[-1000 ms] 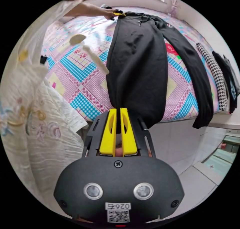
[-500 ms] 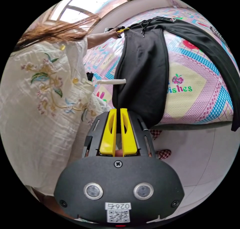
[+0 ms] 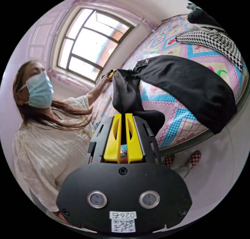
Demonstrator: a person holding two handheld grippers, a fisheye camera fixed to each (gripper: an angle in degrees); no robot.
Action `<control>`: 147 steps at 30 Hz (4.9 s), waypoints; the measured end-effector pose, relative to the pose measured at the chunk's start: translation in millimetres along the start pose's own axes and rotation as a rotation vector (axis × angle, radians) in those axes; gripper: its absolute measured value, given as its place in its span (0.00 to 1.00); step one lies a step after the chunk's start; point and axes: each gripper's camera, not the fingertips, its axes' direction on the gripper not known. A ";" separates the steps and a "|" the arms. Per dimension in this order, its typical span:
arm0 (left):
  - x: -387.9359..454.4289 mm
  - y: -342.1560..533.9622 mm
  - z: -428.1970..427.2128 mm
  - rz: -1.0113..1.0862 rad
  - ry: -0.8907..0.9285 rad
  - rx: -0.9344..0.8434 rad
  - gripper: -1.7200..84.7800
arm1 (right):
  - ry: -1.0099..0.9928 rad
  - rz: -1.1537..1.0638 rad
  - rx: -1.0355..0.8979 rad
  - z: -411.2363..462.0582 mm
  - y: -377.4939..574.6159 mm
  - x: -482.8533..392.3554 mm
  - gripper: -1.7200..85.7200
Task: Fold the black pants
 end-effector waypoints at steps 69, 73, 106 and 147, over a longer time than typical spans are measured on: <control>485.6 373.2 -44.6 -0.030 0.279 -0.052 0.03 | -0.314 -0.039 -0.401 -229.7 -52.1 -70.9 0.04; 460.5 389.9 -38.8 -0.232 0.241 0.077 0.07 | -0.140 -0.167 -0.525 -195.7 -22.1 -64.8 0.05; 511.2 299.1 -168.7 -0.124 0.480 0.202 0.17 | -0.394 -0.035 -0.552 -195.8 -118.7 -115.9 0.04; 622.0 323.5 -257.7 -0.239 0.508 0.166 0.09 | -0.569 -0.167 -0.816 -250.1 -207.3 -95.9 0.04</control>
